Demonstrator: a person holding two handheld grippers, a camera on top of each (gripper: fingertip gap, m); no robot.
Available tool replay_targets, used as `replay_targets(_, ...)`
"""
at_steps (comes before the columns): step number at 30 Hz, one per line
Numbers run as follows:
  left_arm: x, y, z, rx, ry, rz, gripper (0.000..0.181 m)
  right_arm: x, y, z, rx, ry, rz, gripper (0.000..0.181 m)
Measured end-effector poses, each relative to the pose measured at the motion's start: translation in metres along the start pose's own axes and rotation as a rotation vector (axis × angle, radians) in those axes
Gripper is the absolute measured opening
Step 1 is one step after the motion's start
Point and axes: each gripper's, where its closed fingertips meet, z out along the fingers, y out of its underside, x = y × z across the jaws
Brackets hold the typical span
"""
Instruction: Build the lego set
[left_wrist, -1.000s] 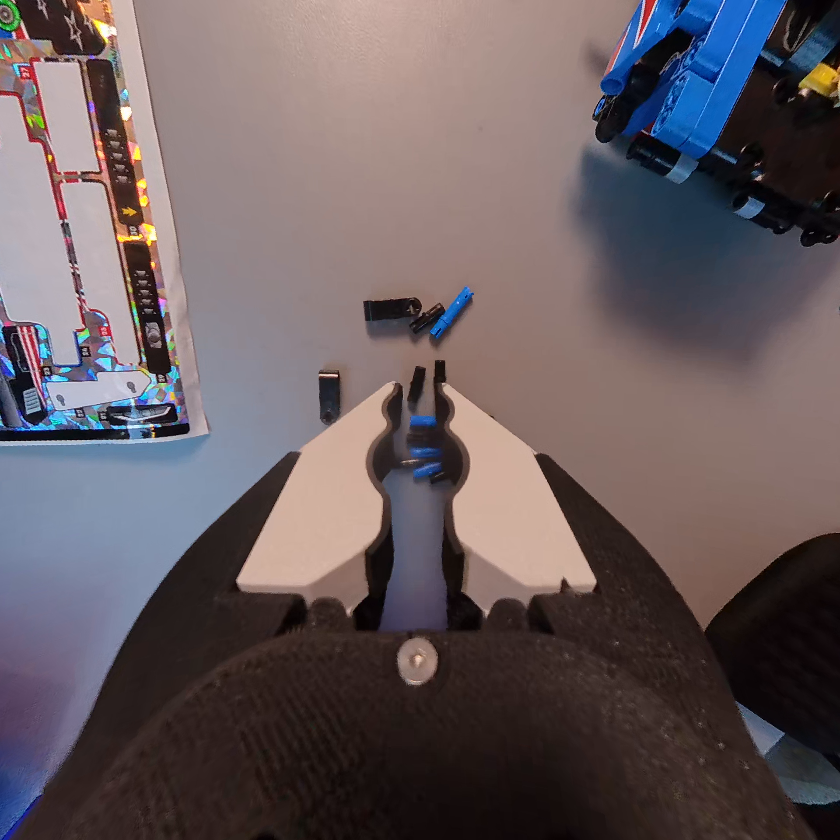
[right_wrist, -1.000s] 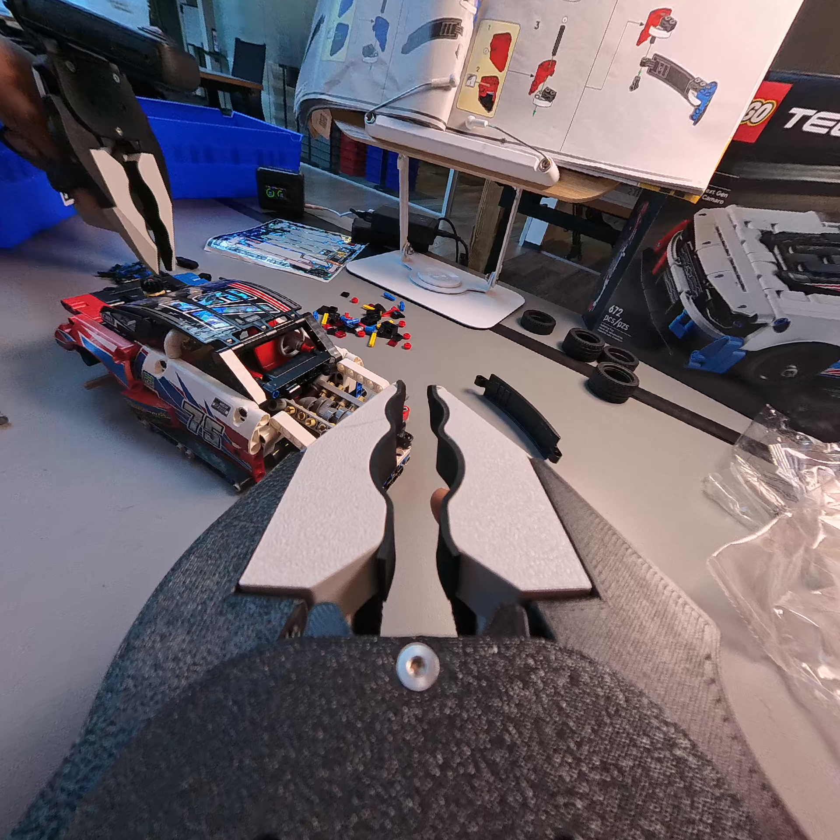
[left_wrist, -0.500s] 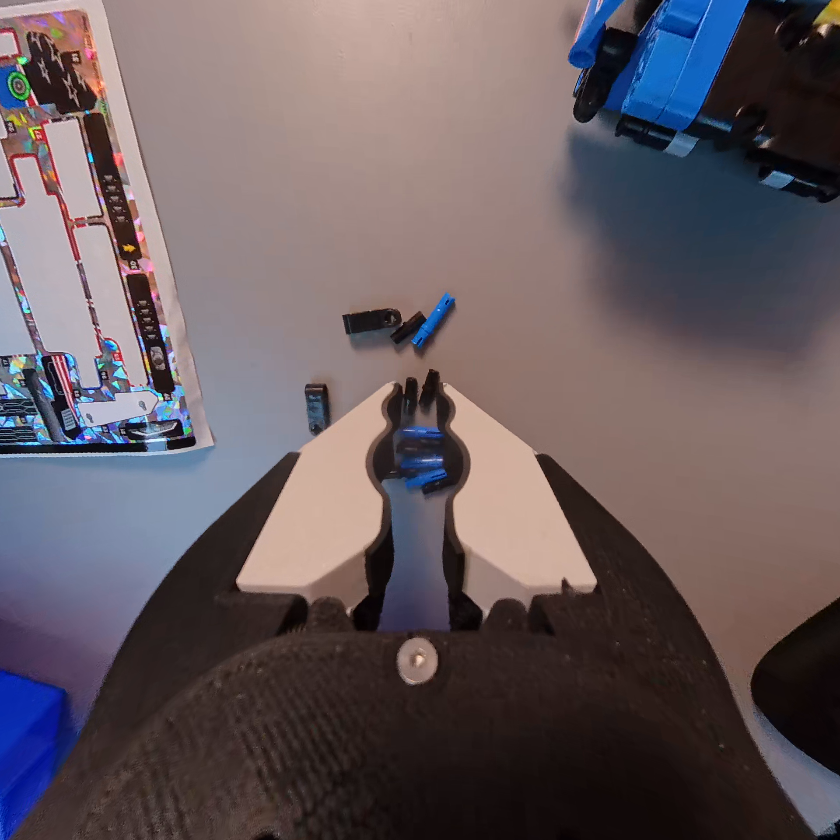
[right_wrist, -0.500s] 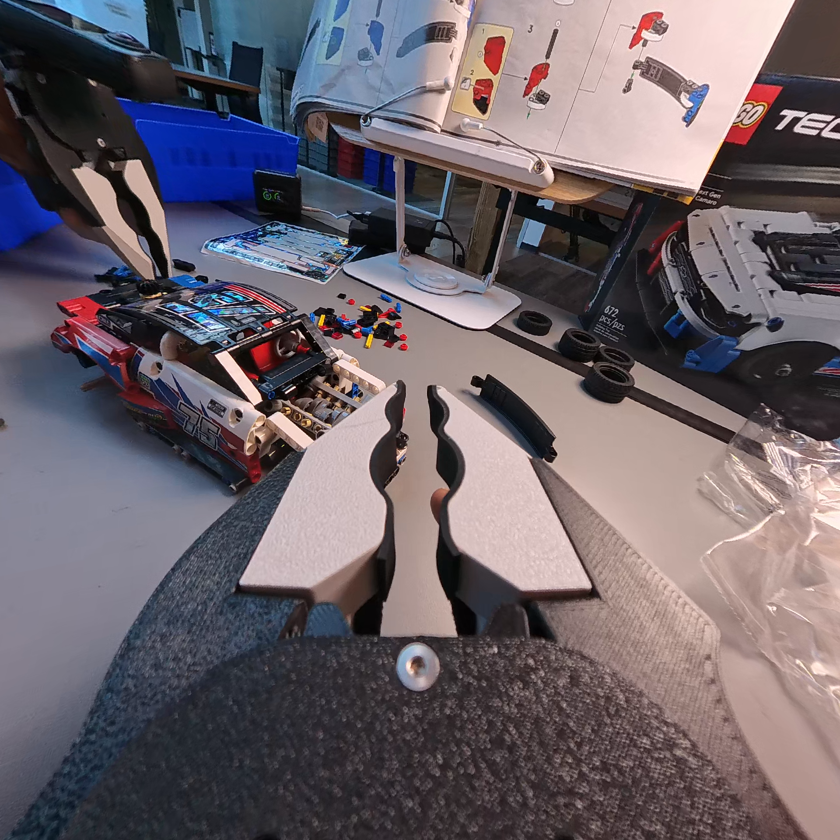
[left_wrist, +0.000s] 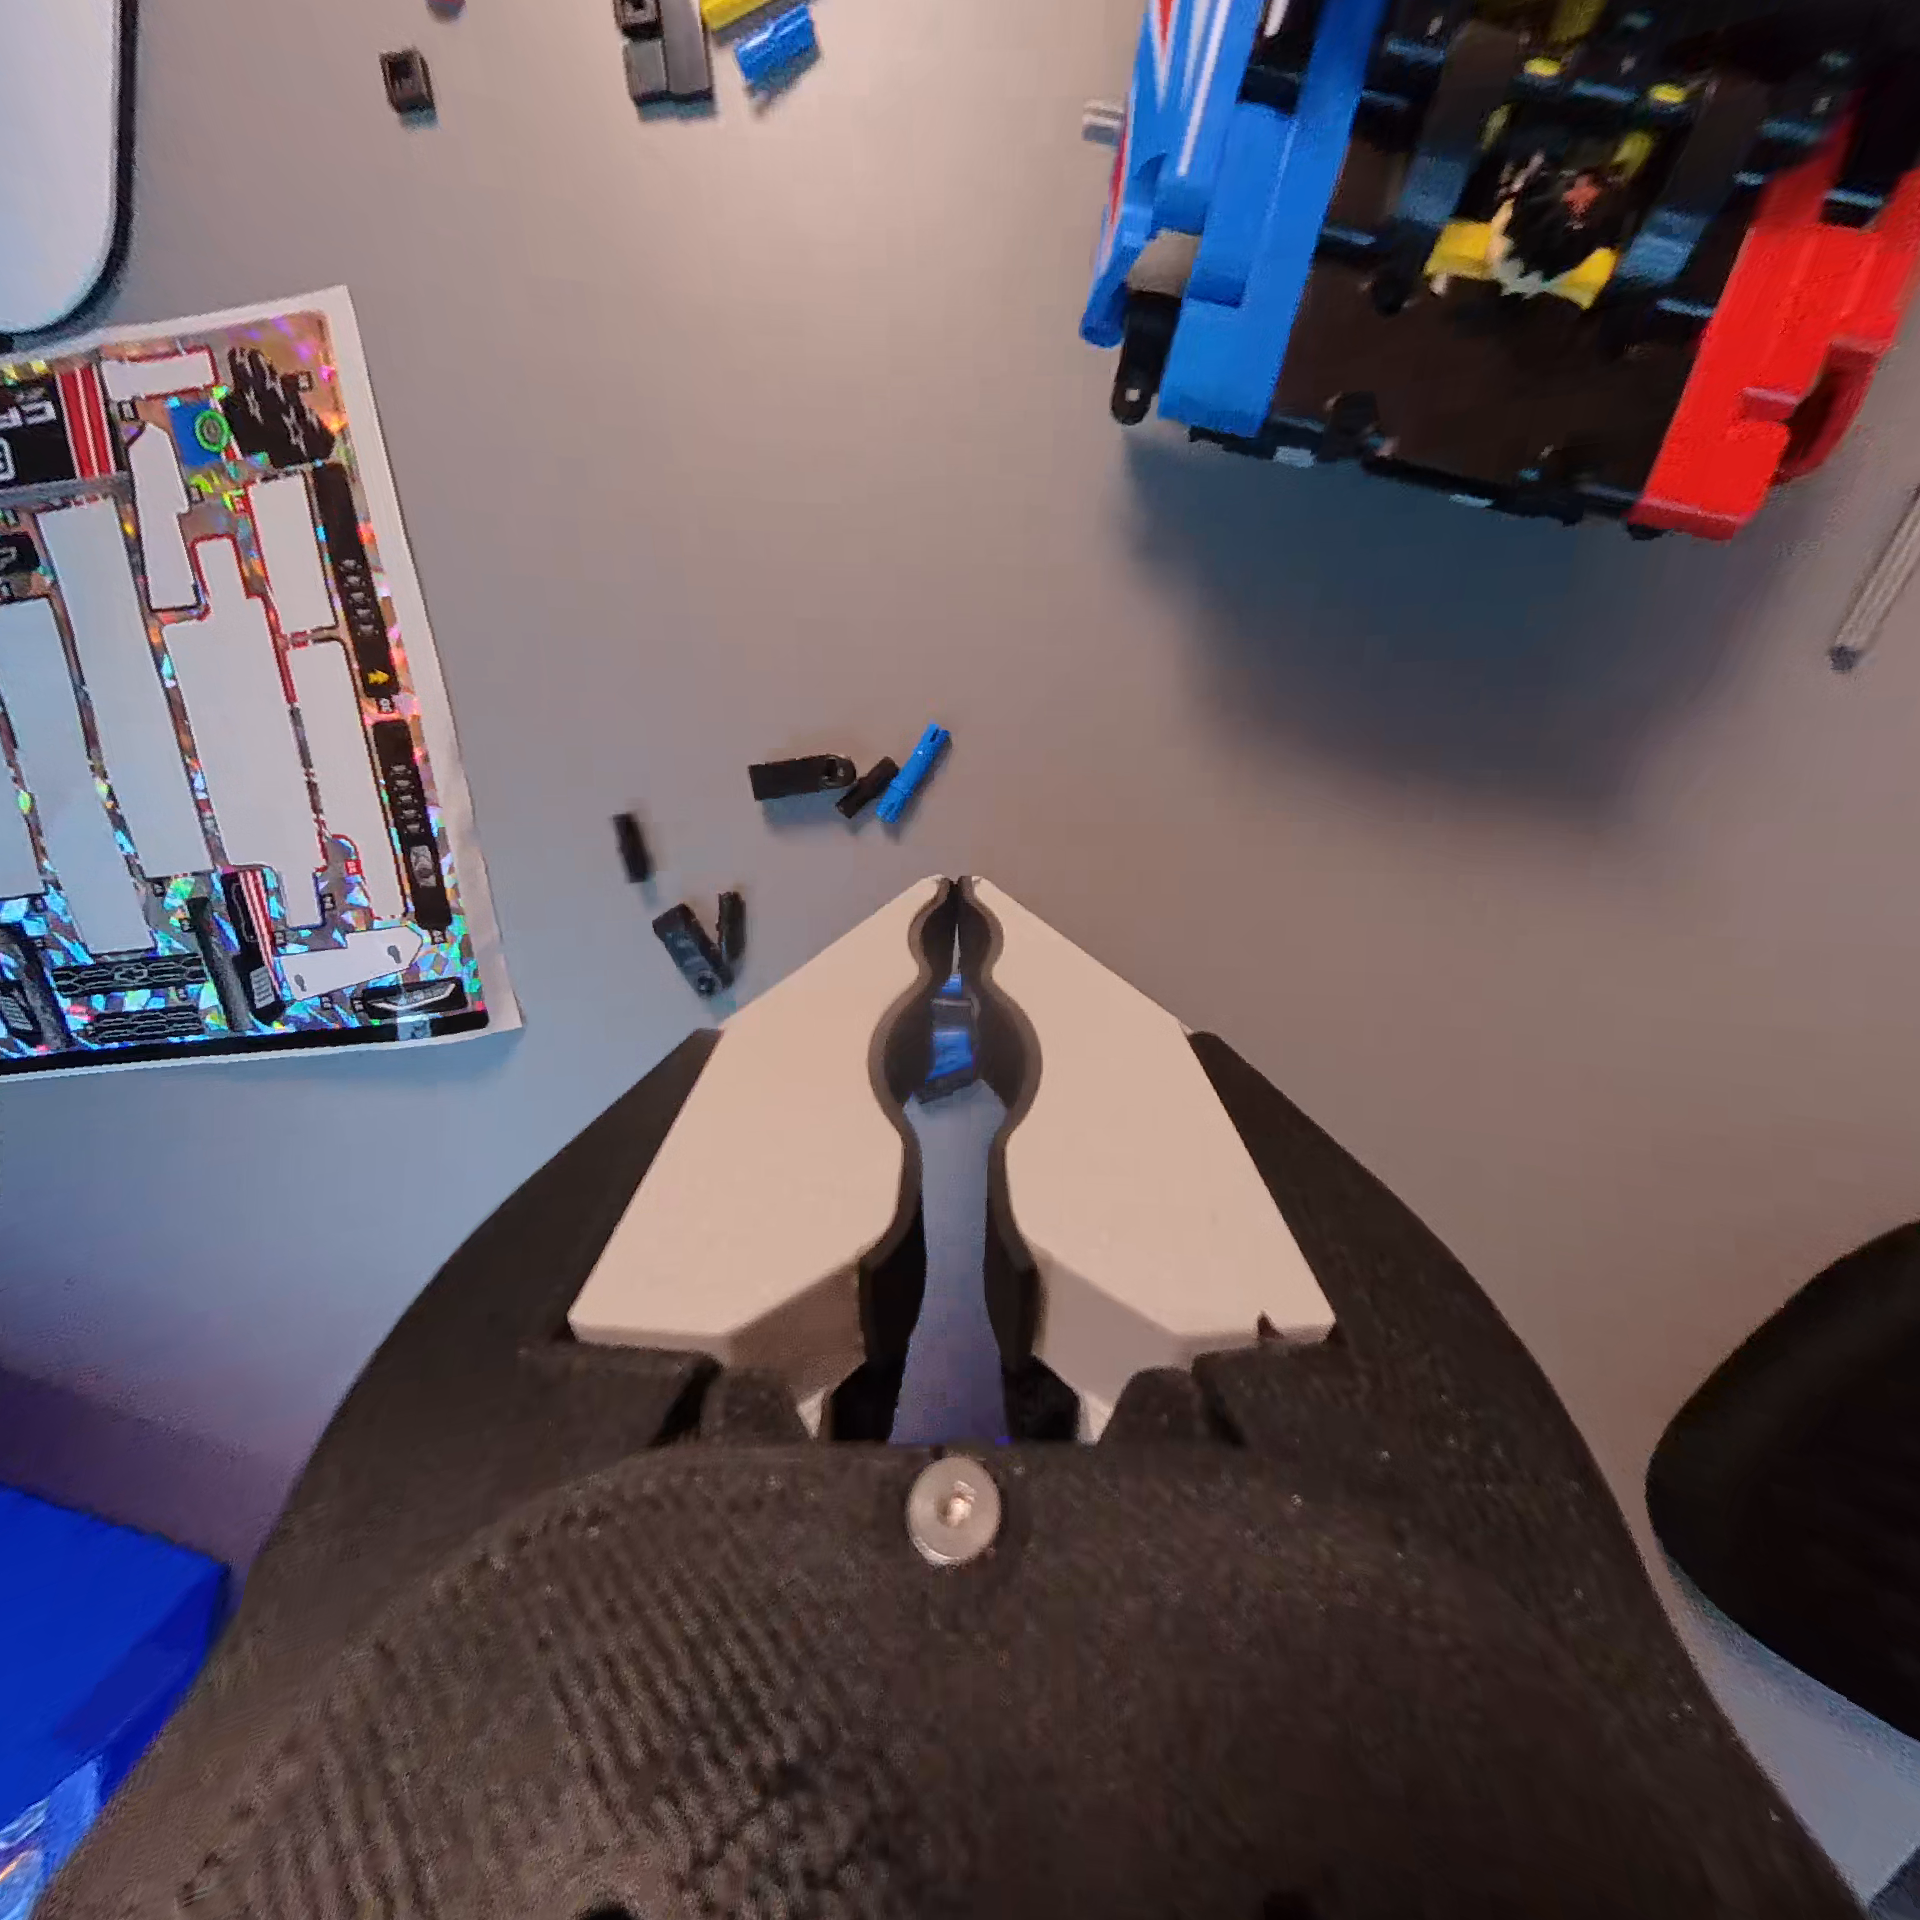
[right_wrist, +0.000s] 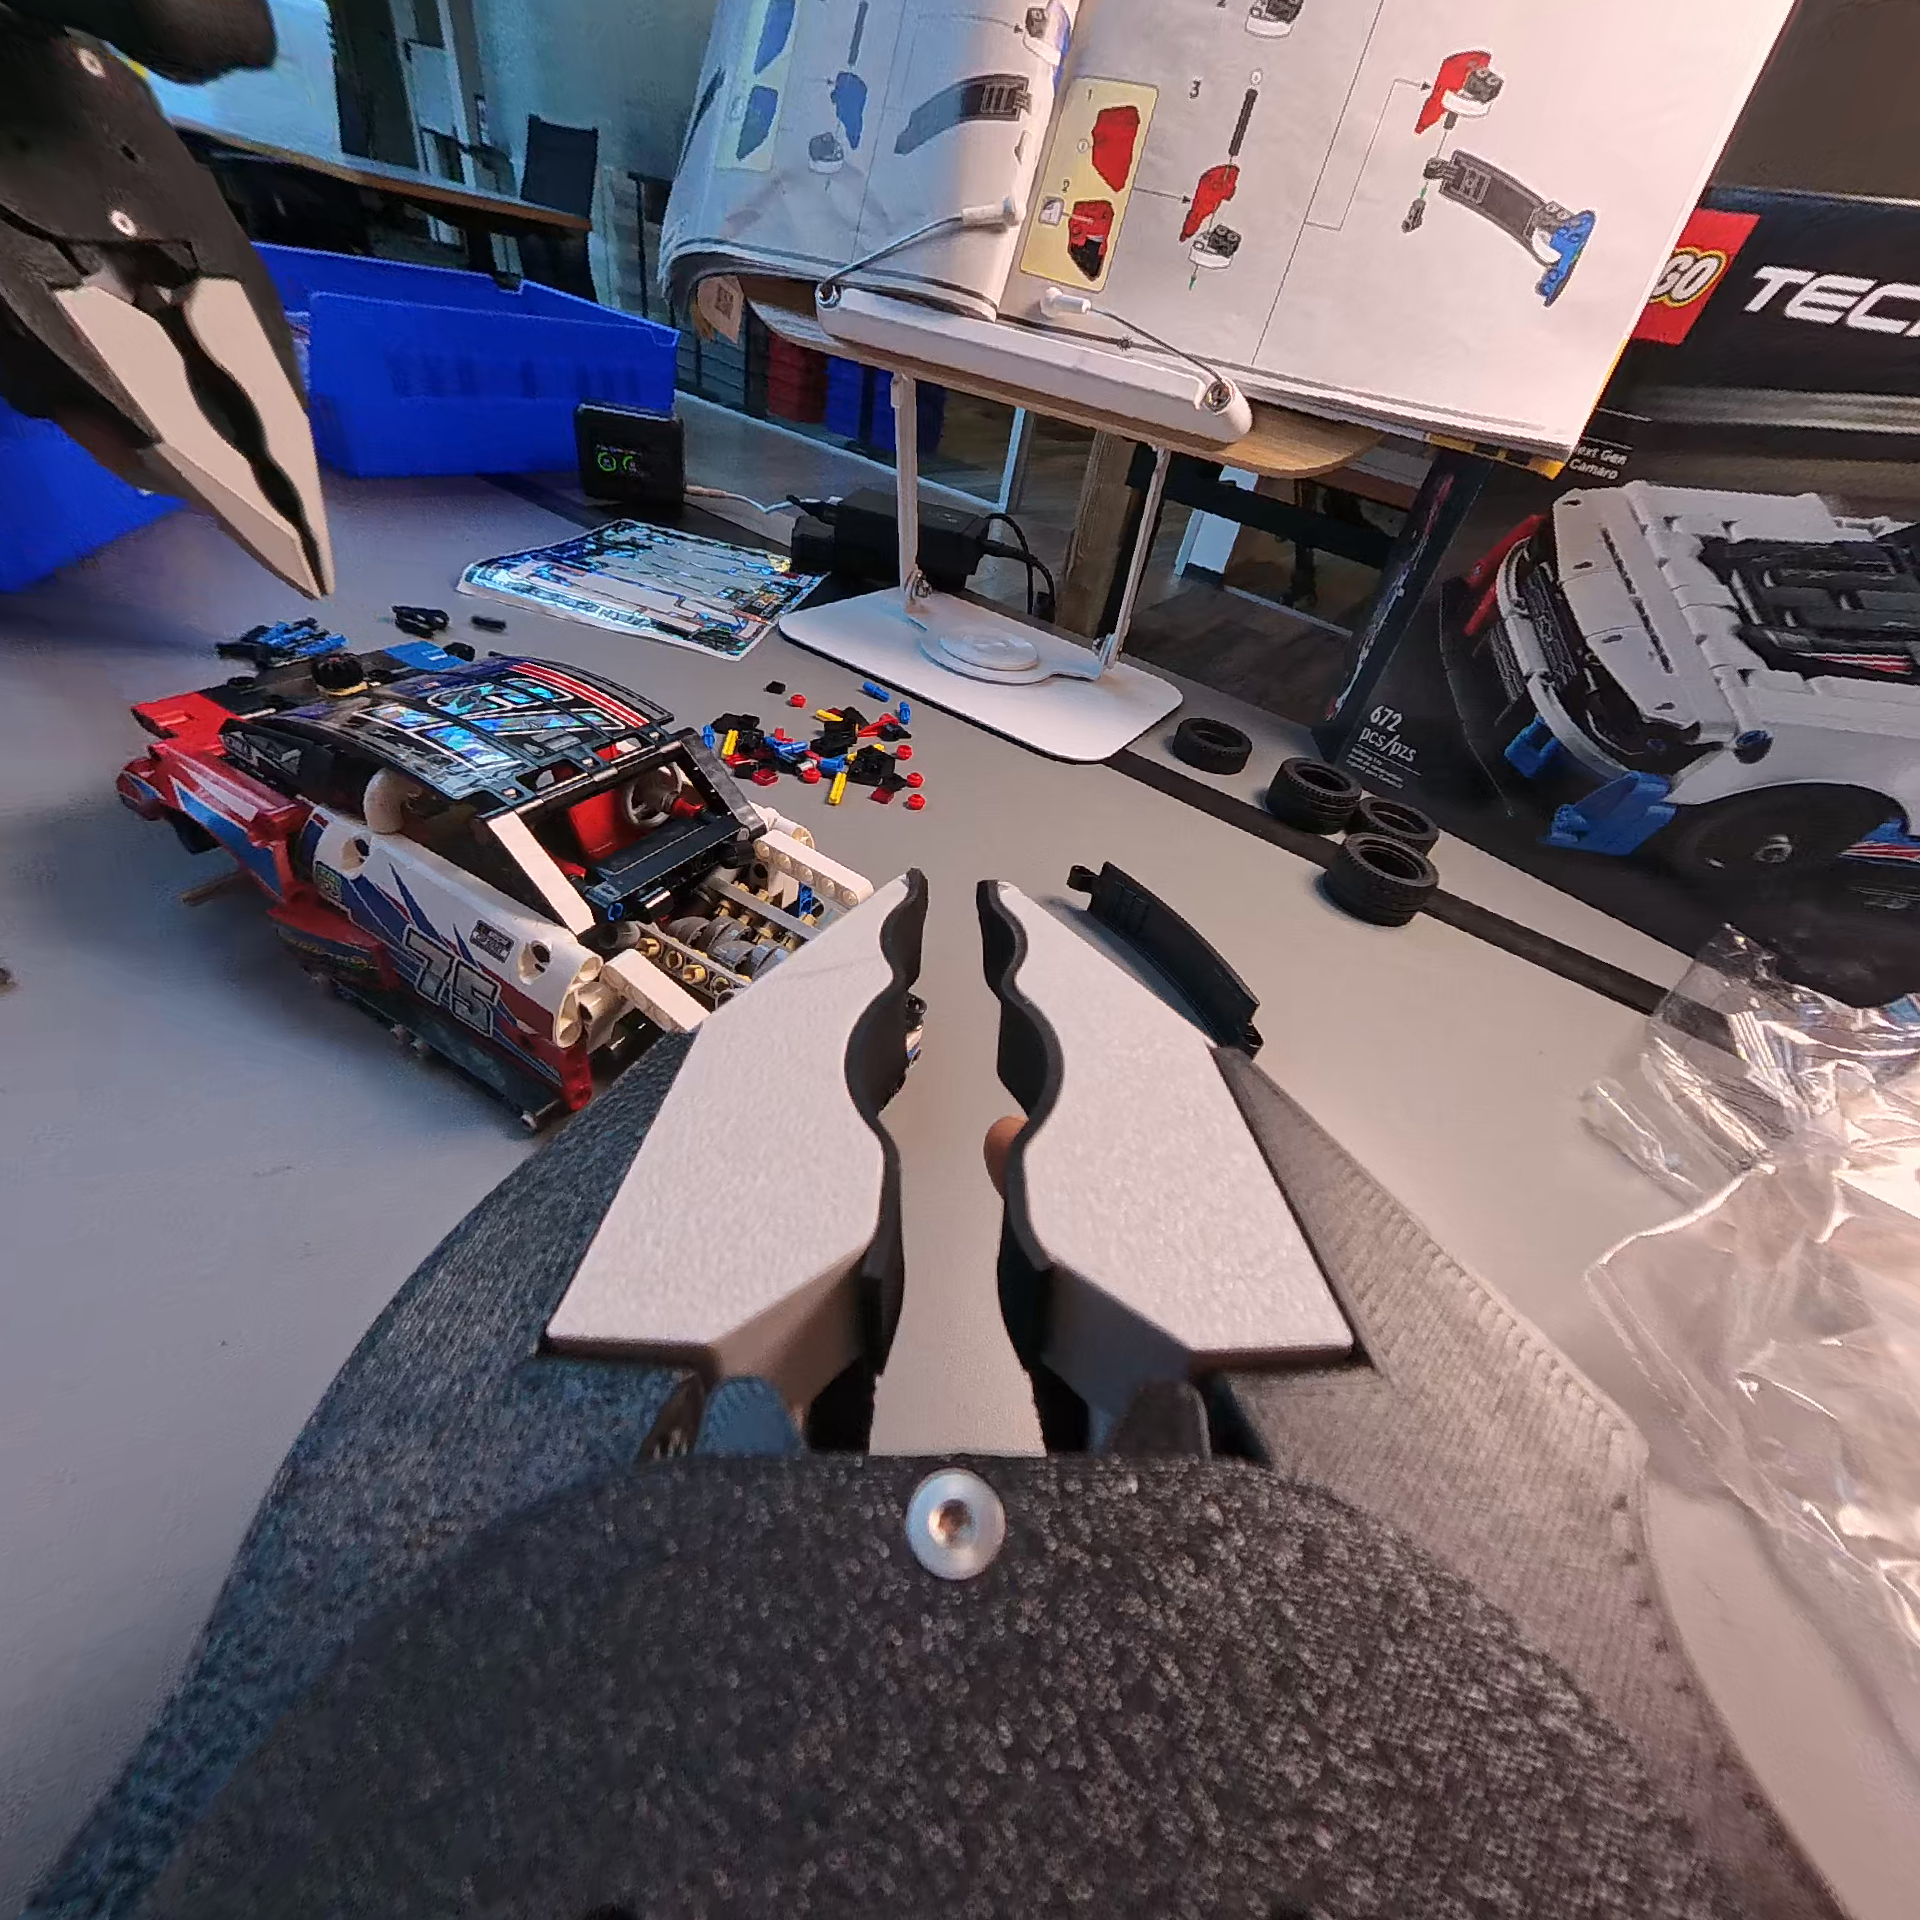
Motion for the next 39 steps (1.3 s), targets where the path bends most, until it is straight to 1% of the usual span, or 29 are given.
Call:
replay_targets(3,-0.002,0.002,-0.006,-0.008,-0.052,-0.004,0.0,-0.003,-0.001,0.001,0.002,-0.007,-0.008,0.008)
replay_targets(8,-0.028,0.014,-0.007,0.005,-0.114,-0.098,0.0,-0.003,0.0,0.0,-0.001,-0.001,-0.016,0.008)
replay_targets(10,-0.034,0.015,-0.008,0.016,-0.112,-0.115,0.0,-0.001,0.0,0.0,-0.001,0.003,-0.013,0.008)
replay_targets(14,-0.032,0.01,-0.008,0.033,-0.096,-0.099,0.0,0.001,0.0,-0.001,-0.003,0.011,-0.014,0.008)
replay_targets(18,-0.037,0.017,0.004,-0.026,-0.115,-0.121,0.0,-0.001,0.0,0.0,-0.005,0.004,-0.017,0.008)
replay_targets(20,-0.042,0.021,0.012,-0.056,-0.12,-0.107,0.009,-0.002,0.0,0.0,-0.006,0.001,-0.021,0.008)
replay_targets(22,-0.043,0.02,0.018,-0.06,-0.095,-0.115,0.011,-0.002,0.0,-0.001,-0.005,0.003,-0.023,0.008)
replay_targets(24,-0.046,0.025,0.024,-0.103,-0.084,-0.114,0.014,0.0,-0.001,-0.001,-0.002,0.007,-0.021,0.008)
replay_targets(30,-0.052,0.026,0.031,-0.129,-0.075,-0.112,0.011,0.002,-0.001,-0.003,0.003,0.007,-0.012,0.008)
replay_targets(33,-0.049,0.026,0.032,-0.13,-0.045,-0.12,0.003,0.001,-0.001,-0.002,0.003,0.001,-0.013,0.008)
replay_targets(35,-0.044,0.025,0.031,-0.141,-0.038,-0.103,0.003,0.0,-0.002,-0.002,0.004,-0.002,-0.014,0.008)
replay_targets(36,-0.034,0.018,0.028,-0.121,-0.019,-0.095,0.003,0.001,-0.002,-0.003,0.006,-0.002,-0.016,0.008)
replay_targets(37,-0.018,0.006,0.023,-0.081,0.015,-0.079,0.003,0.001,-0.002,-0.003,0.007,0.0,-0.017,0.008)
replay_targets(39,0.028,-0.021,0.009,-0.011,0.093,-0.006,0.003,0.002,-0.003,-0.004,0.01,0.002,-0.014,0.008)
